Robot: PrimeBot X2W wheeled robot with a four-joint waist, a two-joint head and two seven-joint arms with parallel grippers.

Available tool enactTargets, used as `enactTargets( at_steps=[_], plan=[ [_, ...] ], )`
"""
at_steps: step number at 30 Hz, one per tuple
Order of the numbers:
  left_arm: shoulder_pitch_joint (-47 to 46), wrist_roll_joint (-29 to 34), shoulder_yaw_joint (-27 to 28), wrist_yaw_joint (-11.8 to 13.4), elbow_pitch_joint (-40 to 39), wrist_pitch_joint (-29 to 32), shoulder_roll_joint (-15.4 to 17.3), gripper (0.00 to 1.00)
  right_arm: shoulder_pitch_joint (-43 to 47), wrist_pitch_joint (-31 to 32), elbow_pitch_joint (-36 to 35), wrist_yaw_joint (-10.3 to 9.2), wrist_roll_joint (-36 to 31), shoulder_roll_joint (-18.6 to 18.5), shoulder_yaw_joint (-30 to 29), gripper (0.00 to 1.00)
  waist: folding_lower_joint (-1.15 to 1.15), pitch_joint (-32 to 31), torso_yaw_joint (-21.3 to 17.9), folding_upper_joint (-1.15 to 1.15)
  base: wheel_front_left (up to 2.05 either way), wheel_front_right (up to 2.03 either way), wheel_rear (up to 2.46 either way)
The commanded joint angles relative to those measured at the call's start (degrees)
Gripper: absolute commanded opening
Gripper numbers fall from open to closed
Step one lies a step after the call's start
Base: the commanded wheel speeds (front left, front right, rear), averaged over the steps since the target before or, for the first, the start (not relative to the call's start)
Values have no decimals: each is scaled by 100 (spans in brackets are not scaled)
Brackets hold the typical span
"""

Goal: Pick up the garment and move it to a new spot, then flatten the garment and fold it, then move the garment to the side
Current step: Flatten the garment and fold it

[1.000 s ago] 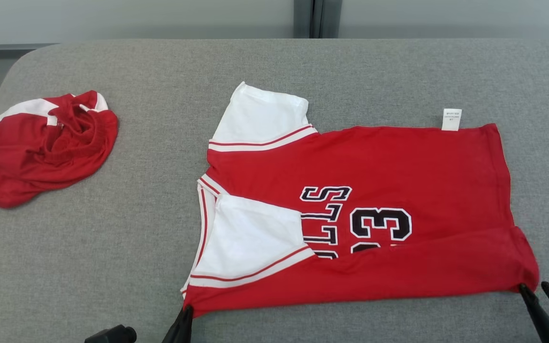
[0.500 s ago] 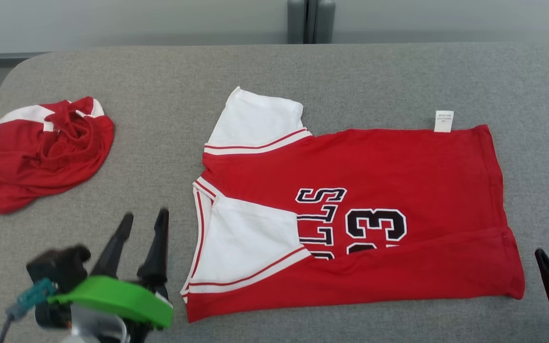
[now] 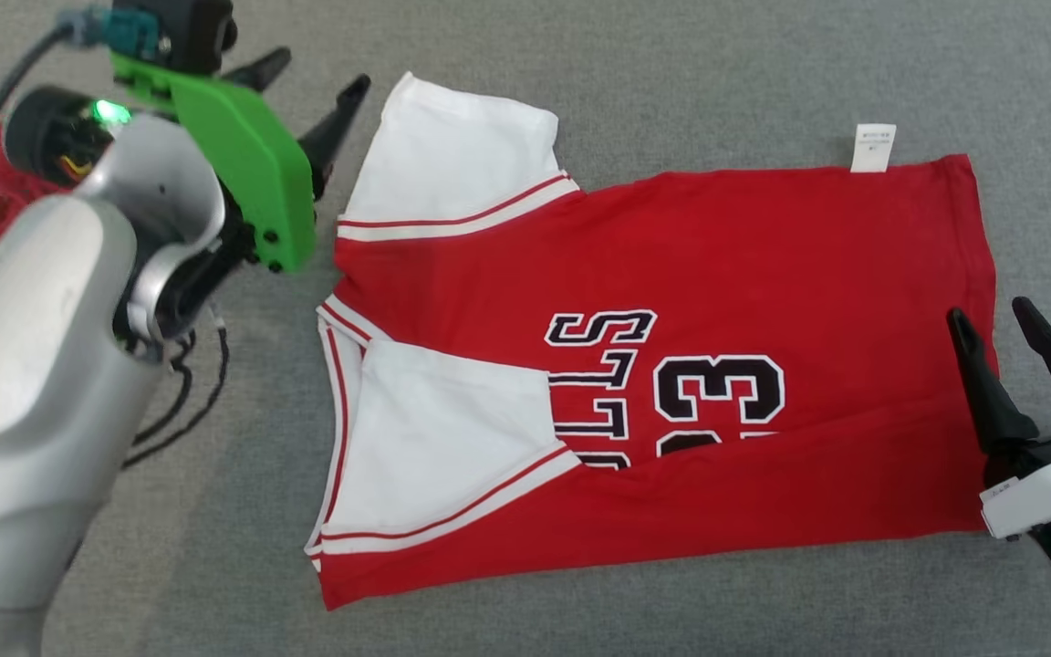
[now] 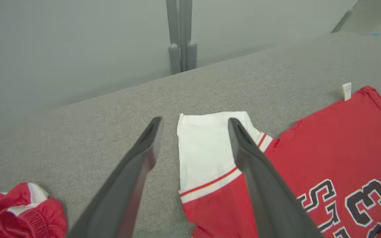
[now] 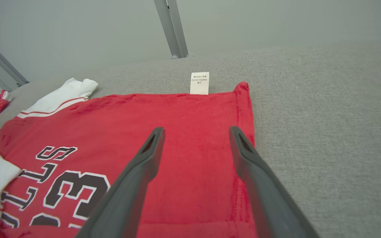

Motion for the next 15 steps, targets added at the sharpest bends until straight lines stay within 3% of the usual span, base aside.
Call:
enactTargets(
  at_steps=[1,7,15],
  plan=[
    [-270,48,-71,-116,252,139,-22,100,-127,-70,72,-5,61,16,27,100,0,554,-399,0,0,0,0],
    [-1205,211,-283,-346,1488,610,15,100,-428,-305,368,-5,145,51,190,100,0,869,-823,0,0,0,0],
    [-1593,291,-544,-520,2261,844,316,100,-598,-501,559,-5,263,116,350,100,0,1087,-1159,0,0,0,0]
  ],
)
